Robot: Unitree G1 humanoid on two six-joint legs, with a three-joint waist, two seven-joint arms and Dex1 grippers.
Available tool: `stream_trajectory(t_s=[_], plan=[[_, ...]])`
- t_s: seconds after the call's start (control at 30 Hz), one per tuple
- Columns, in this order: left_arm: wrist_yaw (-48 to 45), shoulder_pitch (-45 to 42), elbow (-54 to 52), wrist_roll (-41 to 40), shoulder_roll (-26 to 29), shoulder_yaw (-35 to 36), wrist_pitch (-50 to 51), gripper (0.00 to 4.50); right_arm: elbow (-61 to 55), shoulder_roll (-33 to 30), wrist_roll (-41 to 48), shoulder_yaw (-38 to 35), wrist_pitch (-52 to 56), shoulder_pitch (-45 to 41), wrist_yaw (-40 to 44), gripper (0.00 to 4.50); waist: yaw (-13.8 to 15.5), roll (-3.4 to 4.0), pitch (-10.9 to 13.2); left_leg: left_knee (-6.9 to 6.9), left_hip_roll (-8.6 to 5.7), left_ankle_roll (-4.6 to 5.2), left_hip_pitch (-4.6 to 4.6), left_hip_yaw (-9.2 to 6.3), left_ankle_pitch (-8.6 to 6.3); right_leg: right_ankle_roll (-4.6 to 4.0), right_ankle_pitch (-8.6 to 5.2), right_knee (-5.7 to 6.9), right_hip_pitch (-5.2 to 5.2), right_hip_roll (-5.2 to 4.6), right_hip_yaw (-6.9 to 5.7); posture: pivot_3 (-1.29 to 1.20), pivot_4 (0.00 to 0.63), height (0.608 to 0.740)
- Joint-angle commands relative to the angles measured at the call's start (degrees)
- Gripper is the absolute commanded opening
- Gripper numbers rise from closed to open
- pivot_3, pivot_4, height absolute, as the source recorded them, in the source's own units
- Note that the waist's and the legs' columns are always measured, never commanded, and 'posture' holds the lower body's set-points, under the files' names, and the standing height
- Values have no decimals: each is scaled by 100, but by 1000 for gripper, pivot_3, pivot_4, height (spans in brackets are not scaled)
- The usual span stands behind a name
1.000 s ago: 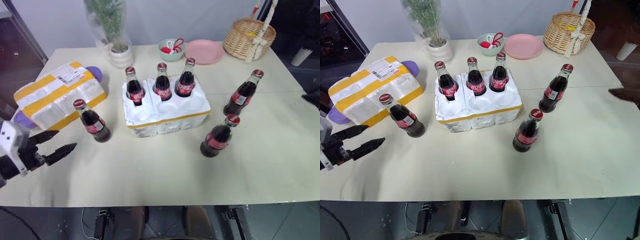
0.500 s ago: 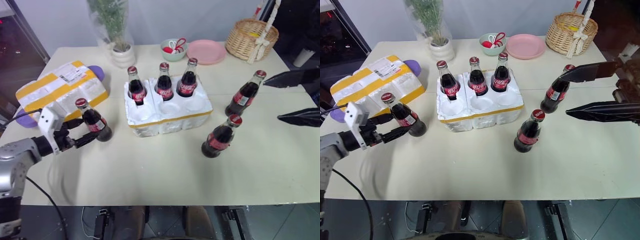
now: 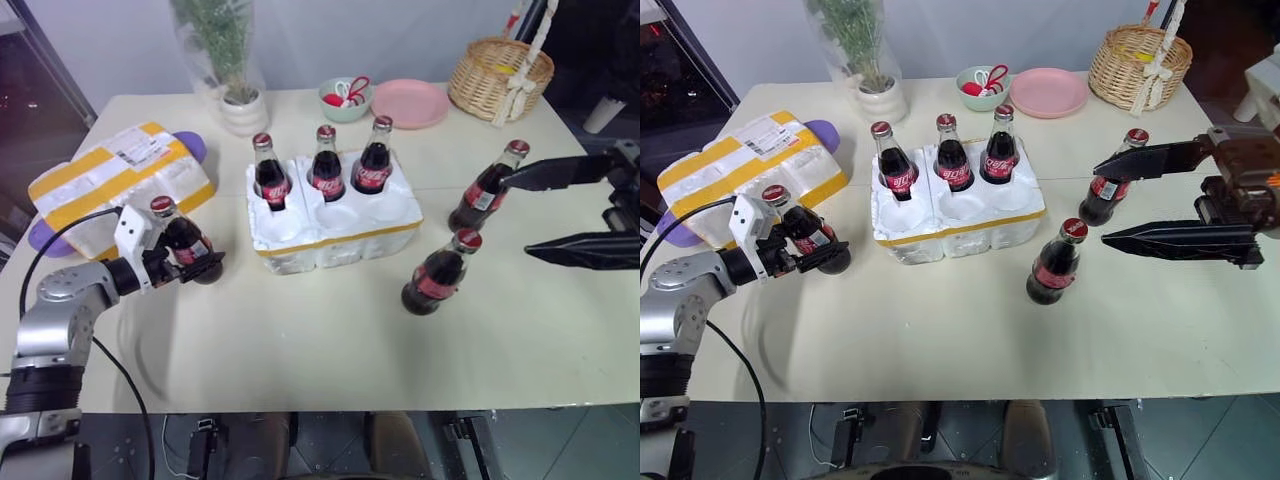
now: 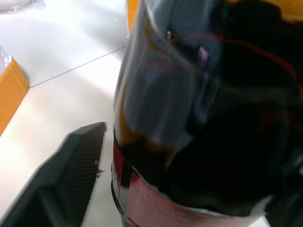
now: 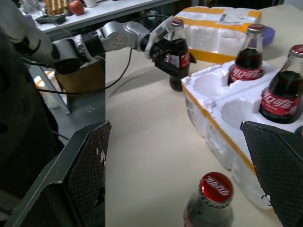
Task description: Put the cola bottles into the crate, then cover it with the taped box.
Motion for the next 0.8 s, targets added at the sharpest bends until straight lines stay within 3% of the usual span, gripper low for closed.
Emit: stream_trajectory(t_s=[0.03,0.2,0.3,0.47,0.67,0.8], plan=[[-122,-112,-114,-174,91,150,62,2796,-53,-53,113,-138,-26,-117,-148,4500,1,0,0,0,0,0,0,0,0,0,0,0,0,0,0,0,150,737],[-563,-220,-425,-610,590,307,814,2855,-109,13,-15,-119,-161,-8,-301,4500,-24,-8,5,-3,0,0,-1,0,0,0,0,0,-2,0,0,0,150,737],[-1138,-538,-639,-1216,1169,450,1605,2855,-208,84,-135,-138,-302,161,-391,4500,-22,-30,18,-4,3,0,-4,-1,0,0,0,2,-9,3,0,0,150,737],[-1923,-1686,-452,-1866,1758,254,2480,2855,-334,205,-182,-246,-408,492,-471,4500,20,-50,30,3,2,0,-10,-5,0,0,0,4,-9,4,-2,0,150,737],[-1972,-3616,448,-1791,978,-364,2651,2855,-464,309,-289,-344,-543,818,-654,4500,-1,-52,30,11,-2,-1,-6,-7,2,5,3,9,1,4,-4,0,150,737],[-2103,-4018,882,-1115,376,-967,1902,2855,-573,361,-248,-482,-520,985,-805,4500,-43,-53,29,16,-3,-1,-6,-5,2,7,4,10,3,4,-3,0,150,737]])
